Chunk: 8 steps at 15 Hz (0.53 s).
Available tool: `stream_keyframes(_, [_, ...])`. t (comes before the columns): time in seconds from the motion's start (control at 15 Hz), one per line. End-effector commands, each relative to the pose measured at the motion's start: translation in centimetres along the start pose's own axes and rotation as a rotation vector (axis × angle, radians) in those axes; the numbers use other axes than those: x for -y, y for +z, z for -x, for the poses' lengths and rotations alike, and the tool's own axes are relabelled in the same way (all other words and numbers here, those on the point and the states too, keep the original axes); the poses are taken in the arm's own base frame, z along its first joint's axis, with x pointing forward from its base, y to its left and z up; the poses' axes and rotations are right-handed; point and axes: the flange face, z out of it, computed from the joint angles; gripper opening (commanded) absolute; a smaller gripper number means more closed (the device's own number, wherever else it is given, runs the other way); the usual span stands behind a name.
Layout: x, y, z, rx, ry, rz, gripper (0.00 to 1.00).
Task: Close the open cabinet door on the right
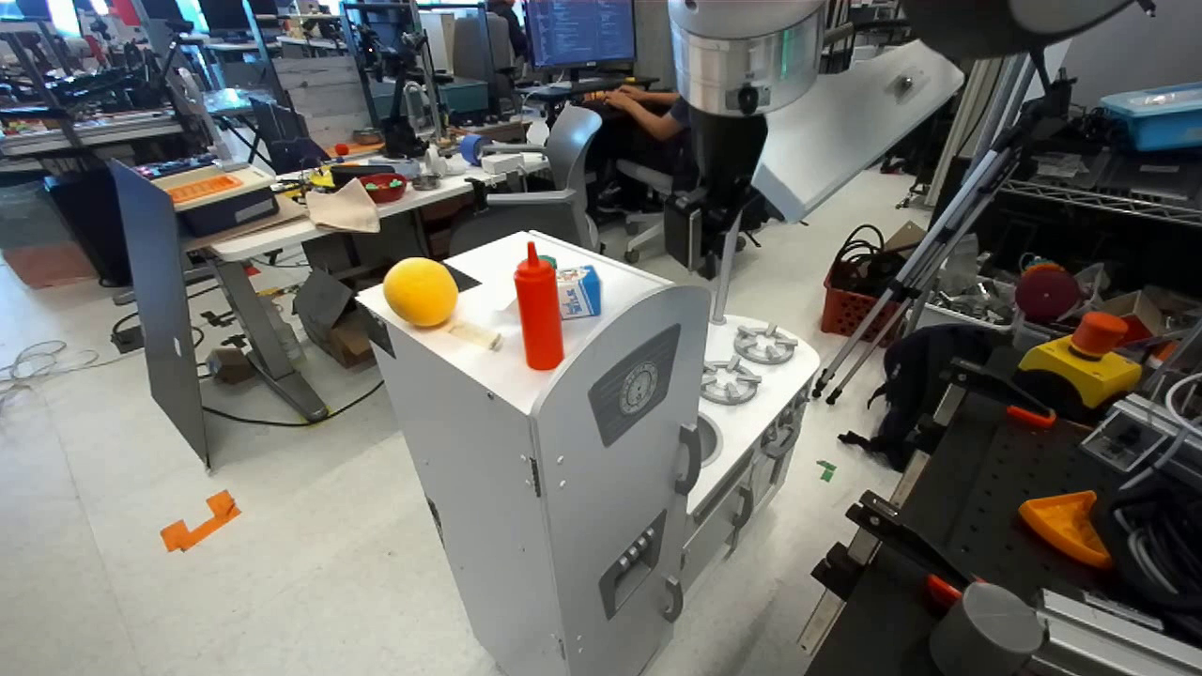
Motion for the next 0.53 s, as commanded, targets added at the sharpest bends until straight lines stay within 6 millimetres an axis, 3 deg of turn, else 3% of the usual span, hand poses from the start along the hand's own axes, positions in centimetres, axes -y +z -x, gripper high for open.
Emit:
stream_keyframes(0.0, [-0.3,-2.7,-0.1,-0.172,0.071,-0.028,1.0])
stream_keyframes(0.47, [-3.7,-7.3,2.1,-0.495,0.221,-0.04,1.0])
